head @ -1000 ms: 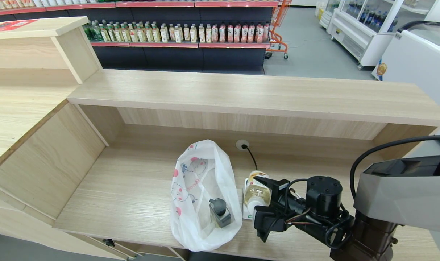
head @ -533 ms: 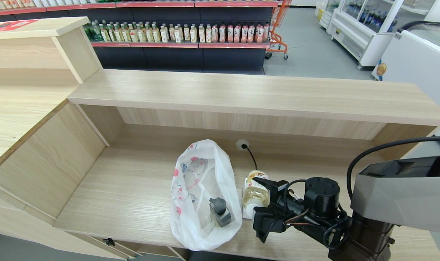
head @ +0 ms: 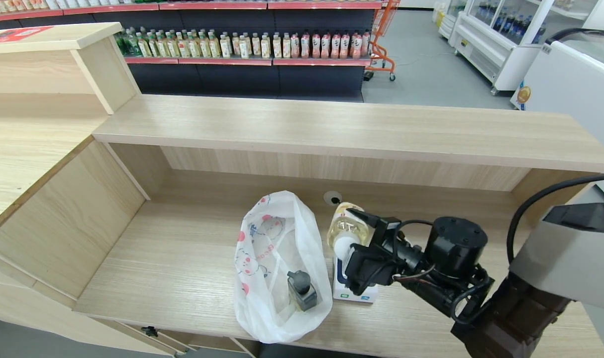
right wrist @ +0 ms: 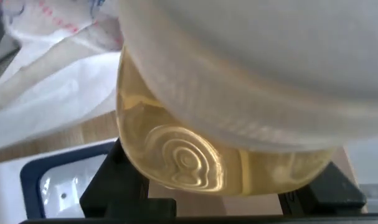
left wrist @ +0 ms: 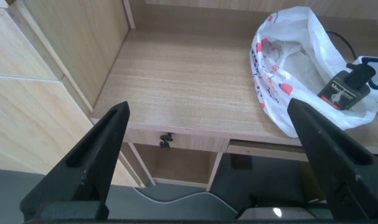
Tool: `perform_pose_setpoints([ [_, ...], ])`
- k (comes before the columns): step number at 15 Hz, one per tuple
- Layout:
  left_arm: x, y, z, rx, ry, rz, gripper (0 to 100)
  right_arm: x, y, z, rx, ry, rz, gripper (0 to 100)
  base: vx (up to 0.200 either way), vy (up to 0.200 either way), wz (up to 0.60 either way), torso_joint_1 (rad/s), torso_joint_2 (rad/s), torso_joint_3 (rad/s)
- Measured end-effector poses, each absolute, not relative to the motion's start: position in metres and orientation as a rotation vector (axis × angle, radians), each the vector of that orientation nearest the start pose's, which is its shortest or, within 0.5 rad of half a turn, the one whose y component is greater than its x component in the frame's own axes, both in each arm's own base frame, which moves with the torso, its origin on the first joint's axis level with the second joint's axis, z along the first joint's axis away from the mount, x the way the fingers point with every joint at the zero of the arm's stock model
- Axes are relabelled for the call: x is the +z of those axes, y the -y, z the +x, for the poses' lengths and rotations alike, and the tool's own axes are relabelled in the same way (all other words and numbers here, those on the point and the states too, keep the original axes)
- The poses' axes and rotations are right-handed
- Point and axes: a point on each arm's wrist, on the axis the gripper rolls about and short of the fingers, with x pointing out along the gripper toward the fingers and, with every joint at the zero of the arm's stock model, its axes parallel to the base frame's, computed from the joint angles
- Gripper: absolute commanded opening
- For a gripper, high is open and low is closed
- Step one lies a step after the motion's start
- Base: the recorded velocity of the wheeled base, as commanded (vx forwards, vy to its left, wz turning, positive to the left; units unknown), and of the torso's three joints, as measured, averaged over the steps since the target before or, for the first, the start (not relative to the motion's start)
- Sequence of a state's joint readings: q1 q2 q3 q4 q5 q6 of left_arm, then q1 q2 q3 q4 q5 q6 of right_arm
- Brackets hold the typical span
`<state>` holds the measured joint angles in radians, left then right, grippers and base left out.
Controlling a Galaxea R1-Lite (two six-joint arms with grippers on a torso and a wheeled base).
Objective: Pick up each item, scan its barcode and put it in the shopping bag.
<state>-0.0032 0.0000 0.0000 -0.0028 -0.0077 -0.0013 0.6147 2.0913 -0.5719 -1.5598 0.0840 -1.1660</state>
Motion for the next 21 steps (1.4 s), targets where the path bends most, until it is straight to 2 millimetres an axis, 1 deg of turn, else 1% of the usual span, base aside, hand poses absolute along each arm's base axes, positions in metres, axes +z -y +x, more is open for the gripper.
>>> perform_pose_setpoints([
  [2,0.076,0.000,-0.023,-0.011,0.003,-0.002,100,0.116,-0.192,0.268,0.577,0.401,-0.960,0,0.000,0.000,0.00,0.000,0.00,0.000],
  [4,0.076,0.000,-0.023,-0.011,0.003,-0.001,100,0.137,-0.193,0.270,0.578,0.318,-0.835,0,0.000,0.000,0.00,0.000,0.00,0.000],
  [7,0.076,0.000,-0.023,-0.011,0.003,-0.002,100,0.177,-0.197,0.275,0.595,0.225,-0.519,0,0.000,0.000,0.00,0.000,0.00,0.000],
  [9,0.076,0.000,-0.023,-0.011,0.002,-0.002,100,0.191,-0.197,0.275,0.601,0.192,-0.367,0,0.000,0.000,0.00,0.000,0.00,0.000],
  [11,0.076,0.000,-0.023,-0.011,0.003,-0.001,100,0.195,-0.195,0.274,0.607,0.158,-0.273,0,0.000,0.000,0.00,0.000,0.00,0.000],
  [15,0.076,0.000,-0.023,-0.012,0.003,-0.001,100,0.187,-0.190,0.267,0.620,0.097,-0.197,0,0.000,0.000,0.00,0.000,0.00,0.000],
  [21,0.076,0.000,-0.023,-0.013,0.003,-0.002,100,0.184,-0.188,0.266,0.638,0.053,-0.125,0,0.000,0.200,0.00,0.006,0.00,0.005],
])
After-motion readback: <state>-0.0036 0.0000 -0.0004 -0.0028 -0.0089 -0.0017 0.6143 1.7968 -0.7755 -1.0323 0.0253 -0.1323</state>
